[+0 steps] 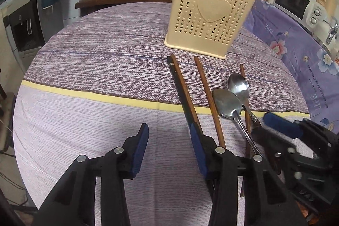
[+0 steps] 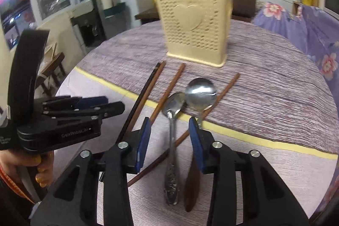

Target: Organize utensils

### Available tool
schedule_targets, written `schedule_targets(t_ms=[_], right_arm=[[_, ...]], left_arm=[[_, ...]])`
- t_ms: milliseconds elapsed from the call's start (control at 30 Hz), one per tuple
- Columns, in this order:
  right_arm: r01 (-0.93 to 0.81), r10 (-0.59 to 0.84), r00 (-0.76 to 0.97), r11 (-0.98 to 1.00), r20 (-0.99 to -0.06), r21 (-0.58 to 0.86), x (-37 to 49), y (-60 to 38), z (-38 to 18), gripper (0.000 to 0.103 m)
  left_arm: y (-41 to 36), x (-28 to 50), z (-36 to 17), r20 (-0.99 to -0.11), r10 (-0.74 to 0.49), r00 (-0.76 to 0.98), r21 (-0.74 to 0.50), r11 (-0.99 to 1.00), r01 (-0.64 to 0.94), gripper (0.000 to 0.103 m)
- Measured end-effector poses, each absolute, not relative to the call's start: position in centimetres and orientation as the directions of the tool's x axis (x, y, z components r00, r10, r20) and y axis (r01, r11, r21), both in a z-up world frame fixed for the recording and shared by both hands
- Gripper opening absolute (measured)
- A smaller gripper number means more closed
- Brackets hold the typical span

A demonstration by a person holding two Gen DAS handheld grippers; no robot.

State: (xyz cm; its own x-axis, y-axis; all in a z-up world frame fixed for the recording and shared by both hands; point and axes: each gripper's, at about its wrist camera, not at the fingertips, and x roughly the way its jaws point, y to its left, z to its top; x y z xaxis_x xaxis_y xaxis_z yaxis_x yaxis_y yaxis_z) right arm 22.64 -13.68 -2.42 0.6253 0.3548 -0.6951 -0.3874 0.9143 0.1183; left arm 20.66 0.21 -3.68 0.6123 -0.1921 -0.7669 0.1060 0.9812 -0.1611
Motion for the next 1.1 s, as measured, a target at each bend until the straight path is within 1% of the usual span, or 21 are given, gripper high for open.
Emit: schedule_targets(t_ms=[67, 167, 233, 300, 367, 400, 433, 567, 633, 700, 767, 833, 933, 1033, 1100], right_arm=[[-0.395, 0.354, 0.606, 0.911, -0.712, 0.117, 23.4, -13.2, -3.0, 0.026], [-0.388, 0.374, 0.568, 0.907, -0.733, 0.161, 24.8, -13.3, -3.8, 0.023], [-0.381, 0.368, 0.558, 0.91, -0.743, 0.164, 25.5, -13.4, -4.1, 0.022], [-0.384, 0.361, 0.553, 0.91, -0.751, 0.156, 26.2, -13.2, -4.3, 0.017], [-0.395, 0.381, 0.54, 0.902, -0.751, 0.173, 26.4, -12.9, -4.3, 0.007], [-0.403, 0.387, 0.534, 0.898, -0.751, 0.176, 26.4, -12.8, -4.3, 0.007], [-0.406, 0.392, 0.537, 0.896, -0.747, 0.178, 26.2, -12.7, -4.2, 0.004], [-0.369, 0.396, 0.601, 0.908, -0.694, 0.199, 24.7, -14.3, -1.9, 0.004], [-0.33, 0.328, 0.65, 0.934, -0.685, 0.134, 23.7, -15.8, -0.5, 0.004], [-0.289, 0.215, 0.694, 0.957, -0.687, 0.007, 22.9, -17.2, 0.3, 0.004], [-0.24, 0.081, 0.71, 0.962, -0.7, -0.131, 22.9, -18.1, -0.1, 0.004], [-0.196, -0.026, 0.692, 0.955, -0.721, -0.223, 23.0, -19.2, -1.5, 0.004], [-0.199, -0.102, 0.675, 0.928, -0.731, -0.314, 23.0, -19.2, -3.1, 0.004], [-0.228, -0.098, 0.661, 0.918, -0.744, -0.323, 22.8, -18.6, -4.2, 0.004], [-0.236, -0.095, 0.671, 0.913, -0.735, -0.333, 22.6, -18.0, -4.5, 0.004]], left_arm=[[0.6, 20.5, -3.7, -0.768, -0.191, 0.612, -0.168, 0.981, 0.096, 0.041], [1.1, 20.1, -3.6, -0.769, -0.184, 0.612, -0.167, 0.982, 0.086, 0.041], [1.3, 20.0, -3.6, -0.769, -0.18, 0.613, -0.167, 0.983, 0.078, 0.041], [1.4, 19.9, -3.6, -0.769, -0.181, 0.613, -0.171, 0.982, 0.075, 0.042], [1.4, 19.9, -3.7, -0.771, -0.184, 0.61, -0.175, 0.982, 0.075, 0.041], [1.4, 19.9, -3.7, -0.772, -0.188, 0.607, -0.18, 0.981, 0.076, 0.041], [1.4, 20.0, -3.7, -0.772, -0.19, 0.606, -0.182, 0.98, 0.076, 0.041], [1.2, 20.1, -3.8, -0.773, -0.19, 0.606, -0.177, 0.981, 0.081, 0.041], [1.2, 20.2, -3.8, -0.773, -0.193, 0.604, -0.178, 0.98, 0.085, 0.041], [1.3, 20.2, -3.8, -0.773, -0.193, 0.604, -0.177, 0.98, 0.087, 0.041], [1.3, 20.3, -3.9, -0.774, -0.198, 0.602, -0.183, 0.979, 0.088, 0.041], [1.2, 20.4, -4.0, -0.772, -0.205, 0.601, -0.19, 0.978, 0.088, 0.042], [0.9, 20.4, -4.0, -0.772, -0.211, 0.6, -0.194, 0.977, 0.094, 0.041], [0.7, 20.3, -4.0, -0.772, -0.214, 0.598, -0.194, 0.976, 0.099, 0.041], [0.6, 20.3, -3.9, -0.773, -0.212, 0.598, -0.19, 0.977, 0.1, 0.041]])
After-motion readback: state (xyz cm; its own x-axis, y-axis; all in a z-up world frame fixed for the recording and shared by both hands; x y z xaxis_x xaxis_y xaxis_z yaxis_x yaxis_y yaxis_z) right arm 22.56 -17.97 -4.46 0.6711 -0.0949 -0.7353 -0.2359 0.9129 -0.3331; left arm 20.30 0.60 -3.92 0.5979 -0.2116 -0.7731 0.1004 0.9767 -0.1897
